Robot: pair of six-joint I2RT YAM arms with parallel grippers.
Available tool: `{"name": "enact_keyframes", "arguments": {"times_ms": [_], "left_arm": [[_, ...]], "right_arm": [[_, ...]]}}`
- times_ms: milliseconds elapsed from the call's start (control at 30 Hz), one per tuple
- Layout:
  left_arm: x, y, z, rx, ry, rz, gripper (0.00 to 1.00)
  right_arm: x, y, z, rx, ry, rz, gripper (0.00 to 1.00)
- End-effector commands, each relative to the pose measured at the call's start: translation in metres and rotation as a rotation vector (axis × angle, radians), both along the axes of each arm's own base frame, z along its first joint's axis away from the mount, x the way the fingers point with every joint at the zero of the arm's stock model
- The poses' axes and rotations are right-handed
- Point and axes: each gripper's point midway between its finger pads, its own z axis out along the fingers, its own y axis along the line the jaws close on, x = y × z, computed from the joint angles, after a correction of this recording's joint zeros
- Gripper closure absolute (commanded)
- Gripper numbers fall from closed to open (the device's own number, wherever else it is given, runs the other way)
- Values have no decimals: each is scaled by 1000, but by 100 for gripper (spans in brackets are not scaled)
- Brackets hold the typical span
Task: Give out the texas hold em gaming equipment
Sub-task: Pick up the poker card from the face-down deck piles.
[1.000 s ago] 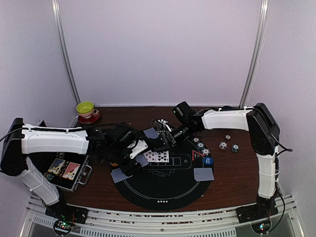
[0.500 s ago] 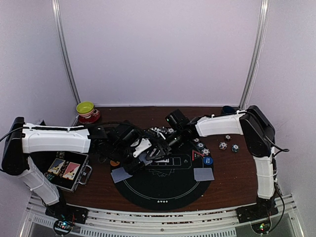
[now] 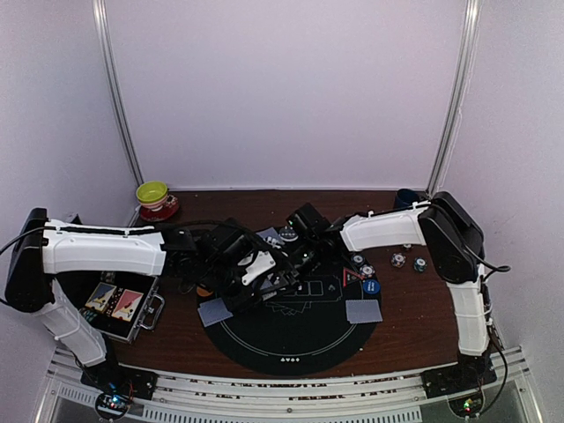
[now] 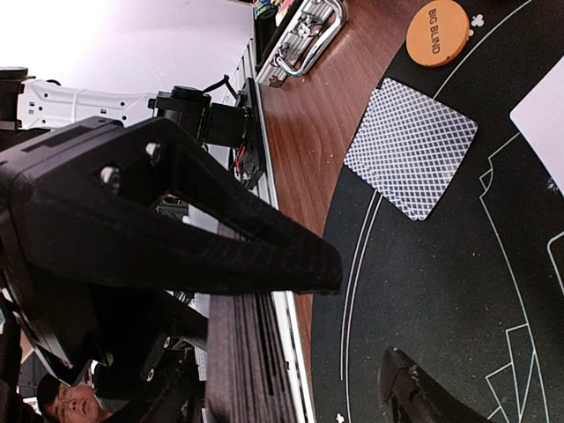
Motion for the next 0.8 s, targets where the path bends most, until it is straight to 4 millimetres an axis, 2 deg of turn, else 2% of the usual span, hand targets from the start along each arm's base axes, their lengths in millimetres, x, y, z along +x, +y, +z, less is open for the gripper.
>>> {"name": "enact_keyframes", "arguments": {"times_ms": [0, 333, 567, 767], "left_arm": [[0, -10, 5, -20, -6, -22, 34], [-1, -5, 2, -11, -9, -16, 34], [-1, -4, 2, -7, -13, -14, 34], [0, -3, -1, 3, -15, -12, 34]], "right_arm": [[7, 8, -3, 1, -23, -16, 32], [19, -5, -20, -53, -29, -54, 43], [31, -17, -21, -65, -45, -76, 46], [29, -18, -16, -53, -38, -61, 48]]}}
